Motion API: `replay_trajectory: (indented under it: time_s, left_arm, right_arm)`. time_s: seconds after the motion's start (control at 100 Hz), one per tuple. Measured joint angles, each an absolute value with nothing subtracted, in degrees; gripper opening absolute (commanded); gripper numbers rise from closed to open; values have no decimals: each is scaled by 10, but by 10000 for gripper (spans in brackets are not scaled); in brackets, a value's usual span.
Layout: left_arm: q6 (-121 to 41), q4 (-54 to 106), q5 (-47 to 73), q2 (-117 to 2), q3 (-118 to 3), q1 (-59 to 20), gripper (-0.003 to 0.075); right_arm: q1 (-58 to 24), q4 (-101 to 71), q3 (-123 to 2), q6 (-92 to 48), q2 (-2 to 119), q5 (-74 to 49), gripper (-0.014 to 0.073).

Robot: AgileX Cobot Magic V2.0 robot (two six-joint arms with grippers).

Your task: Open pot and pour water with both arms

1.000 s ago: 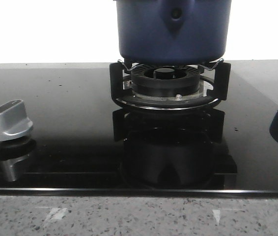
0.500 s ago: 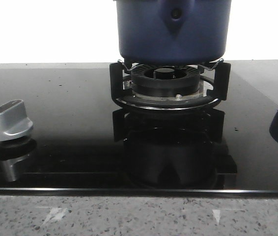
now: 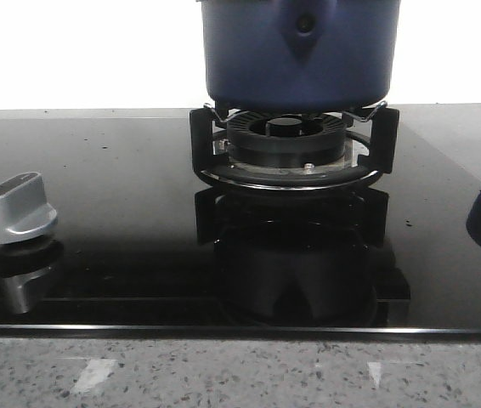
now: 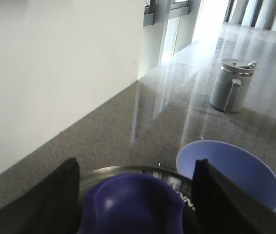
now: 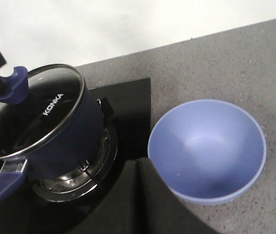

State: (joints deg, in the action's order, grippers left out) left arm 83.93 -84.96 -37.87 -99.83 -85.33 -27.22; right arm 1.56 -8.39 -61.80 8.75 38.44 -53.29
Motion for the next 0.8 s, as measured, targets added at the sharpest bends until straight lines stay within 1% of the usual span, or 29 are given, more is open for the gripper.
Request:
replay_trajectory:
  time_s: [0.14,0.21,0.24,0.31,0.32,0.34,0.38,0.45,0.5,0.7,0.8]
  left_arm:
    - [839,-850,-372,-957,-855,-264,419]
    - [839,-850,-370,-935,-855,-250,373]
    - [840,-850,-370,-926,-855,-243,340]
    - [855,-850,-370,-903,-855,-225,211]
    - [857,-850,-370,-901,-855,-223,211]
    - [863,-850,-369,-893,-852,-216,162]
    - [877,-850,-369,-875,-845,-202,98]
    - [897,-850,-369,-840,-822,-175,18]
    - [906,-850,-369,-811,-797,-154,-15]
    - [915,-858,-361,-657,-651,-67,-20]
    - [915,-868,-360,-577,-562,-43,-20]
  right_arm:
    - [16,-84,-618,75,384,-527,-68]
    - [16,-84,-618,74,384,-526,-68]
    - [16,-84,-618,71,384,-526,-68]
    - [16,-84,-618,59,384,-522,-68]
    - [16,-84,-618,56,384,-521,-68]
    - [16,-84,-618,50,383,-519,-68]
    - [16,-84,-617,38,380,-514,-68]
    - [16,-84,-609,18,369,-503,-68]
    - [16,-84,-599,8,352,-493,-68]
    - [16,-84,-516,-27,250,-458,-68]
    - [16,-84,-460,-35,190,-454,-68]
